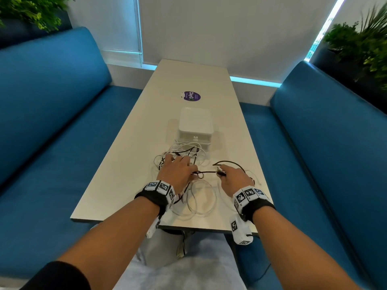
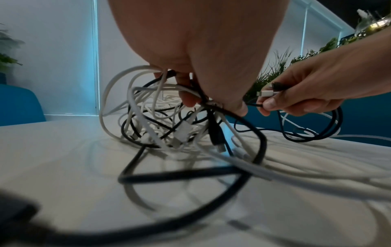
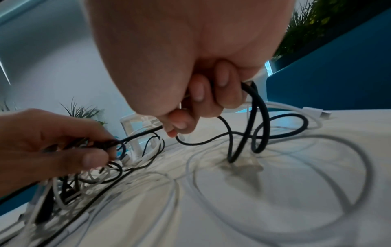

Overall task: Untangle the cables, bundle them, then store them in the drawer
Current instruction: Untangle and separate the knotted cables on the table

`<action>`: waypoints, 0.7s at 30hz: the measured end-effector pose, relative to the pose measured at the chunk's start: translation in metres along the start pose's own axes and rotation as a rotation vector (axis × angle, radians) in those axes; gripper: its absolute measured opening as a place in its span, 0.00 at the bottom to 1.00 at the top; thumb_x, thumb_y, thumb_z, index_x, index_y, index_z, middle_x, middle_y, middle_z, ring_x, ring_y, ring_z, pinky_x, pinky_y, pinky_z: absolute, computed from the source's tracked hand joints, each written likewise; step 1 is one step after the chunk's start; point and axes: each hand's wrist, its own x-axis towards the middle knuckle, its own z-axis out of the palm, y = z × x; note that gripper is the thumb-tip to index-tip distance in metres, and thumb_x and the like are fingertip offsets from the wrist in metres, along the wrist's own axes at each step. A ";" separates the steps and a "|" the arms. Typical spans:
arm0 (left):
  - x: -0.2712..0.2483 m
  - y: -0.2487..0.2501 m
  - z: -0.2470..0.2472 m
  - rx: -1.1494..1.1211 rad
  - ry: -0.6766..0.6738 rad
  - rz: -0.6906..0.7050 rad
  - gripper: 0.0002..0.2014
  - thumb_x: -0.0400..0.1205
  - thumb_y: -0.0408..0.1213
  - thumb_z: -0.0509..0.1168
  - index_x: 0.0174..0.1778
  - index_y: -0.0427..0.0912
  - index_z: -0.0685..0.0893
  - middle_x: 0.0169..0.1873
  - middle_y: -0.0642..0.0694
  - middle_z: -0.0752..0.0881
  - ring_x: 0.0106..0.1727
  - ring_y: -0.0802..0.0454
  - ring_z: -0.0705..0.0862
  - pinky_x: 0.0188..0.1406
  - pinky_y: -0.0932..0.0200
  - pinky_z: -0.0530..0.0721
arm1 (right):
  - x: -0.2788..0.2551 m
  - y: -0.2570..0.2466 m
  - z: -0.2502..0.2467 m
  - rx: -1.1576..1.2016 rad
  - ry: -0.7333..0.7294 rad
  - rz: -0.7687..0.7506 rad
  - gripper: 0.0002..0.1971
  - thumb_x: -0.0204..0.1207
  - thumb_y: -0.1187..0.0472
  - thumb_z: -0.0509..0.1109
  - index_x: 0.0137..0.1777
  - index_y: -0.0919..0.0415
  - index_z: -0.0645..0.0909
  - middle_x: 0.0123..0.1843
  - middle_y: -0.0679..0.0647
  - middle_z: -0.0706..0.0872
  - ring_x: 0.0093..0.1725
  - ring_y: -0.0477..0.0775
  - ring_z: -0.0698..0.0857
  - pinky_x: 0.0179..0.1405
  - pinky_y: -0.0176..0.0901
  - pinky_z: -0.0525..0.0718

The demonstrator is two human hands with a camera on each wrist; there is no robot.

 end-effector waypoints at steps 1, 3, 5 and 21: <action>0.000 -0.001 0.001 -0.028 0.025 -0.002 0.12 0.88 0.55 0.57 0.58 0.58 0.84 0.52 0.52 0.79 0.56 0.47 0.81 0.64 0.42 0.64 | -0.001 0.002 -0.001 0.002 -0.004 0.023 0.18 0.84 0.51 0.60 0.72 0.39 0.75 0.60 0.55 0.87 0.57 0.61 0.86 0.48 0.48 0.83; -0.001 -0.001 0.002 -0.096 0.064 -0.013 0.11 0.88 0.51 0.59 0.56 0.57 0.86 0.53 0.55 0.81 0.55 0.49 0.82 0.63 0.43 0.63 | -0.001 0.001 -0.002 0.014 -0.011 0.053 0.18 0.84 0.51 0.60 0.73 0.40 0.75 0.61 0.55 0.86 0.58 0.62 0.86 0.49 0.48 0.83; -0.002 0.000 0.002 -0.184 0.073 -0.028 0.10 0.87 0.46 0.61 0.59 0.58 0.86 0.58 0.58 0.82 0.59 0.52 0.82 0.65 0.45 0.62 | -0.001 -0.002 0.000 0.045 -0.023 0.036 0.14 0.85 0.52 0.61 0.67 0.45 0.79 0.57 0.56 0.87 0.55 0.62 0.86 0.47 0.47 0.83; -0.007 -0.008 -0.009 -0.019 -0.050 -0.122 0.12 0.85 0.46 0.61 0.63 0.56 0.84 0.62 0.57 0.81 0.65 0.46 0.73 0.64 0.45 0.62 | -0.013 0.010 -0.017 -0.201 -0.042 0.180 0.12 0.80 0.63 0.59 0.58 0.58 0.82 0.57 0.56 0.87 0.56 0.60 0.86 0.52 0.48 0.78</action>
